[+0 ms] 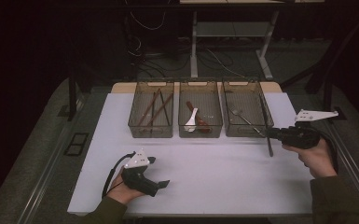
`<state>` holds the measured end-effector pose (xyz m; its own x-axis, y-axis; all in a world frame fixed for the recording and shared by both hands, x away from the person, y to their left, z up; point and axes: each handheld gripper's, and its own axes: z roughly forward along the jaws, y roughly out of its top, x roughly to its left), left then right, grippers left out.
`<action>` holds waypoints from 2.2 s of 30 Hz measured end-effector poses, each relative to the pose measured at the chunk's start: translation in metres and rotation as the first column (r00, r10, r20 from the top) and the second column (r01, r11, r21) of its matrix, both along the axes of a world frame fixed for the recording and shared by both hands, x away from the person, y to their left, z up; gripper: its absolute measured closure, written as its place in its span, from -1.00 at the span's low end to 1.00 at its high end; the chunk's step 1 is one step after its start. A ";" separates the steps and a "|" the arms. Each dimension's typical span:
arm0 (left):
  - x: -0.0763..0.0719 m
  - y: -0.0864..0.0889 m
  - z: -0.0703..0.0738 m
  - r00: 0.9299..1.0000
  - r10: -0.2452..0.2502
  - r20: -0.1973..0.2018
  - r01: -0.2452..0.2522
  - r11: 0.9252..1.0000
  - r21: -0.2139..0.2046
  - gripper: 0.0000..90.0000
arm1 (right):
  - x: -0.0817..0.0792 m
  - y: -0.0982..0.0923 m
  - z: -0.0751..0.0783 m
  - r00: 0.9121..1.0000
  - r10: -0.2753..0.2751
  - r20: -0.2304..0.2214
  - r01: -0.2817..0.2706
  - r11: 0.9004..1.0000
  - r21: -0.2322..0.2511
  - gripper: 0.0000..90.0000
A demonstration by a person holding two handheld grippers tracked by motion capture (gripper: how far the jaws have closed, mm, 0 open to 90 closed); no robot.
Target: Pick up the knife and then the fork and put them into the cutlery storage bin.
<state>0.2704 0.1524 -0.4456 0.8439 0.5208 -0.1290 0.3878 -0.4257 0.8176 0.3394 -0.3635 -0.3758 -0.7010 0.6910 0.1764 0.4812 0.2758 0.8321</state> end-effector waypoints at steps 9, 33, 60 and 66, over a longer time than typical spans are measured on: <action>0.000 0.000 0.000 1.000 -0.002 -0.002 0.002 1.000 0.000 -1.00 | 0.010 0.001 0.012 0.999 -0.030 0.035 0.029 0.999 0.019 0.78; -0.001 0.000 0.000 1.000 0.000 -0.001 0.000 1.000 -0.006 -1.00 | 0.061 0.021 0.055 0.991 -0.096 0.095 0.101 0.994 -0.045 0.78; -0.001 0.000 0.000 1.000 -0.004 -0.002 0.004 1.000 -0.004 -1.00 | 0.118 0.032 -0.008 0.966 -0.193 -0.173 0.151 0.961 -0.231 0.78; -0.002 -0.001 0.000 1.000 -0.006 -0.003 0.006 1.000 -0.002 -1.00 | 0.124 0.039 -0.012 0.957 -0.212 -0.196 0.158 0.953 -0.260 0.77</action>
